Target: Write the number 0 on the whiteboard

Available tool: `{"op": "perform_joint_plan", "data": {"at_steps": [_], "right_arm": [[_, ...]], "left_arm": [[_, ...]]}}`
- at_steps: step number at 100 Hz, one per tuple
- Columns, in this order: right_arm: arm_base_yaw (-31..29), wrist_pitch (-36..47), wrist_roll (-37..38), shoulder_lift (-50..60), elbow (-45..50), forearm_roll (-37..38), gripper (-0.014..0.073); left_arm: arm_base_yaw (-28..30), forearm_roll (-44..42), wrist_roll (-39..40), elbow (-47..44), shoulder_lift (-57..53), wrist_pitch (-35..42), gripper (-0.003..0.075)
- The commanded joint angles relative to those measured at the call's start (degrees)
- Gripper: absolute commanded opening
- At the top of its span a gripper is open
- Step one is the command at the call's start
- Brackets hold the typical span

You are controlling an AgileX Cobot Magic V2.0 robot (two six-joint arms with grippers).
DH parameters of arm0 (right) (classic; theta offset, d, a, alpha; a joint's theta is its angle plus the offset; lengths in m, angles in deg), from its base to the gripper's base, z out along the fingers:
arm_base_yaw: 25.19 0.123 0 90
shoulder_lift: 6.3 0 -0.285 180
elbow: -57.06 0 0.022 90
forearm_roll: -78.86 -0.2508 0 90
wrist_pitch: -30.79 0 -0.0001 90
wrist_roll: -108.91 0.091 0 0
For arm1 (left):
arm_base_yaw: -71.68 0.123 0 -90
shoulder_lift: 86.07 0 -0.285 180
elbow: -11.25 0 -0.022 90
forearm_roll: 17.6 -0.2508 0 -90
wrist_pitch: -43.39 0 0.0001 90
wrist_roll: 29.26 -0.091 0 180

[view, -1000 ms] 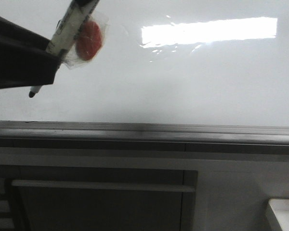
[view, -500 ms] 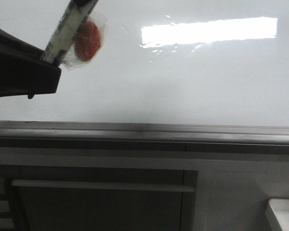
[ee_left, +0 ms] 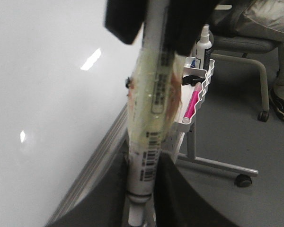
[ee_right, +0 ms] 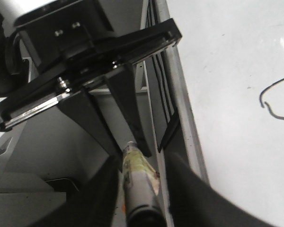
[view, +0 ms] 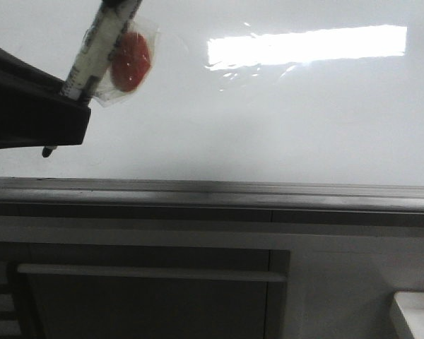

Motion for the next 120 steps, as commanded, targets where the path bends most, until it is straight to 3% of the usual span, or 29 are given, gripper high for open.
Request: {"op": "perform_joint_plan", "data": {"at_steps": [1,9,25,46,120], "right_arm": [[-1.2,5.8,-0.4,2.1,-1.6,-0.9,0.0559],[-2.4,8.6,0.9,2.6,-1.6,-0.9,0.0631],[-3.6,9.0,1.3,4.1,-1.6,-0.9,0.0582],[-3.6,8.1,1.3,4.6,-1.6,-0.9,0.0533],[-3.6,7.6,1.3,4.6,-1.6,-0.9,0.0533]], "left_arm": [[0.1,13.0,2.6,1.8,-0.4,-4.8,-0.0020],[0.1,24.5,2.6,1.8,-0.4,-11.1,-0.0020],[0.1,43.5,2.6,1.8,0.0,-22.2,-0.0020],[0.1,53.6,2.6,1.8,5.2,-24.4,-0.0020],[0.1,52.3,2.6,1.8,9.5,-21.1,-0.0003]]}}
